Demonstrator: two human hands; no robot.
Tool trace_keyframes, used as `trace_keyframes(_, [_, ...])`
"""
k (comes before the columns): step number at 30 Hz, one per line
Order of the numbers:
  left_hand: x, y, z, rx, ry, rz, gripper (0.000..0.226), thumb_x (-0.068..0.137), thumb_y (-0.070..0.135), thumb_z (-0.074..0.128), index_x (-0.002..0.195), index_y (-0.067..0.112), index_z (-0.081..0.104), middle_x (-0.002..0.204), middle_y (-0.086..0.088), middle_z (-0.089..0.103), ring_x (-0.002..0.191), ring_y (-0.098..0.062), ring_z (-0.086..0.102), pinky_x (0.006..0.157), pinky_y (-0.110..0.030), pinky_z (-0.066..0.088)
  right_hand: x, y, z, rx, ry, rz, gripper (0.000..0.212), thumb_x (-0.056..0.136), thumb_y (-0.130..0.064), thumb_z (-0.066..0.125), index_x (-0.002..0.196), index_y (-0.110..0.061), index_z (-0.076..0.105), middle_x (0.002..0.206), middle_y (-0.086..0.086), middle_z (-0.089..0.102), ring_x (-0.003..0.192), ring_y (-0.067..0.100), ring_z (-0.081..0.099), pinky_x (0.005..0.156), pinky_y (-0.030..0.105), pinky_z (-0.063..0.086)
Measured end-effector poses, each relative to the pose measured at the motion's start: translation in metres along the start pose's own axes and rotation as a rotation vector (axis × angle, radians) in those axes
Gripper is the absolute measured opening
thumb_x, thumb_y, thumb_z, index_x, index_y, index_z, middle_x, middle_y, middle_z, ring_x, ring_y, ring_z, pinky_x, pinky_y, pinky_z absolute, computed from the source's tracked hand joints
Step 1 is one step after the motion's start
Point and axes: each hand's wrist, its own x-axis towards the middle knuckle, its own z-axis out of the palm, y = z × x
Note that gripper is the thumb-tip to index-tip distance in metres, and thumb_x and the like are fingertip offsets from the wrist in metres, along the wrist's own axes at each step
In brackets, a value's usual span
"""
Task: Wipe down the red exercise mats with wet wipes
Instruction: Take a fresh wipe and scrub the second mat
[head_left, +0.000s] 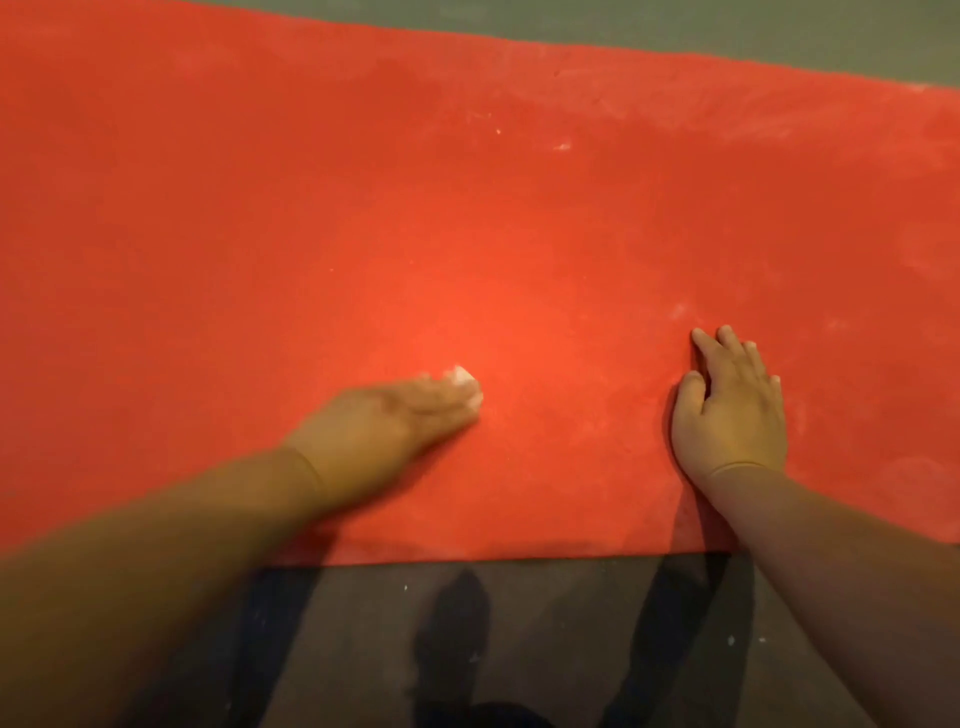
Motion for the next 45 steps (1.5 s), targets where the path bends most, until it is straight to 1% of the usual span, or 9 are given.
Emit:
trace_keyframes(7, [-0.02, -0.051, -0.019, 0.0, 0.22, -0.873, 0.047, 0.09, 0.0, 0.046, 0.135, 0.01, 0.052, 0.148, -0.013, 0.039, 0.124, -0.039, 0.051, 0.1, -0.044, 0.041, -0.001, -0.001, 0.0, 0.008, 0.005, 0.004, 0.05, 0.093, -0.026, 0.037, 0.143, -0.03, 0.038, 0.155, -0.003, 0.025, 0.145, 0.019, 0.015, 0.119, 0.043, 0.009])
trace_keyframes(12, [-0.009, 0.055, 0.015, -0.158, 0.1, -0.251, 0.052, 0.081, -0.003, 0.044, 0.129, 0.007, 0.059, 0.14, -0.013, 0.049, 0.125, -0.032, 0.051, 0.103, -0.044, 0.038, -0.001, -0.002, -0.001, 0.003, 0.01, -0.001, 0.05, 0.093, -0.026, 0.037, 0.142, -0.029, 0.039, 0.155, -0.003, 0.026, 0.145, 0.019, 0.016, 0.119, 0.043, 0.009])
trace_keyframes(15, [0.0, 0.015, 0.004, 0.031, 0.03, 0.083, 0.044, 0.082, 0.001, 0.053, 0.124, 0.007, 0.064, 0.132, -0.013, 0.057, 0.116, -0.032, 0.06, 0.098, -0.051, 0.043, 0.0, -0.001, 0.0, 0.008, 0.01, 0.001, 0.05, 0.092, -0.026, 0.036, 0.142, -0.03, 0.039, 0.155, -0.003, 0.026, 0.145, 0.018, 0.015, 0.119, 0.043, 0.009])
trace_keyframes(22, [0.052, -0.053, -0.004, -0.091, 0.286, -0.994, 0.054, 0.086, -0.006, 0.039, 0.138, 0.002, 0.045, 0.153, -0.017, 0.03, 0.141, -0.029, 0.028, 0.116, -0.036, 0.02, 0.0, 0.0, 0.002, 0.021, 0.033, 0.008, 0.05, 0.091, -0.025, 0.039, 0.141, -0.03, 0.04, 0.155, -0.003, 0.028, 0.145, 0.018, 0.017, 0.119, 0.043, 0.01])
trace_keyframes(26, [0.085, 0.049, 0.03, -0.272, 0.147, -0.456, 0.064, 0.088, 0.001, 0.041, 0.149, 0.017, 0.031, 0.158, -0.007, 0.021, 0.143, -0.022, 0.025, 0.115, -0.028, 0.018, 0.001, 0.0, 0.002, 0.013, 0.037, 0.004, 0.05, 0.092, -0.026, 0.039, 0.141, -0.03, 0.04, 0.155, -0.003, 0.028, 0.145, 0.018, 0.017, 0.119, 0.042, 0.01])
trace_keyframes(30, [0.077, 0.041, 0.017, -0.197, -0.056, 0.131, 0.052, 0.082, 0.0, 0.048, 0.134, 0.007, 0.054, 0.142, -0.012, 0.047, 0.129, -0.03, 0.048, 0.112, -0.039, 0.028, 0.001, 0.001, 0.004, 0.009, 0.036, 0.005, 0.051, 0.091, -0.028, 0.037, 0.142, -0.03, 0.04, 0.155, -0.004, 0.027, 0.145, 0.017, 0.016, 0.119, 0.042, 0.009])
trace_keyframes(37, [0.108, -0.003, 0.008, -0.099, 0.146, -0.667, 0.051, 0.093, 0.007, 0.043, 0.144, 0.013, 0.041, 0.154, -0.009, 0.031, 0.14, -0.026, 0.033, 0.115, -0.032, 0.022, 0.001, 0.001, 0.004, 0.013, 0.029, 0.01, 0.051, 0.091, -0.03, 0.036, 0.142, -0.031, 0.038, 0.155, -0.005, 0.026, 0.145, 0.017, 0.014, 0.119, 0.041, 0.008])
trace_keyframes(42, [0.11, 0.062, 0.023, -0.236, 0.044, -0.009, 0.037, 0.091, 0.01, 0.047, 0.126, 0.008, 0.062, 0.136, -0.011, 0.055, 0.119, -0.029, 0.058, 0.102, -0.043, 0.046, 0.0, 0.0, 0.003, 0.0, 0.042, 0.001, 0.051, 0.091, -0.029, 0.038, 0.142, -0.03, 0.039, 0.155, -0.004, 0.027, 0.145, 0.017, 0.015, 0.119, 0.042, 0.009])
trace_keyframes(45, [0.108, 0.021, 0.014, -0.11, -0.019, -0.018, 0.044, 0.092, 0.007, 0.051, 0.135, 0.016, 0.055, 0.145, -0.004, 0.045, 0.13, -0.028, 0.047, 0.111, -0.036, 0.033, 0.001, 0.002, 0.006, -0.002, 0.046, 0.004, 0.05, 0.092, -0.03, 0.038, 0.142, -0.03, 0.039, 0.155, -0.005, 0.028, 0.145, 0.017, 0.015, 0.119, 0.042, 0.009])
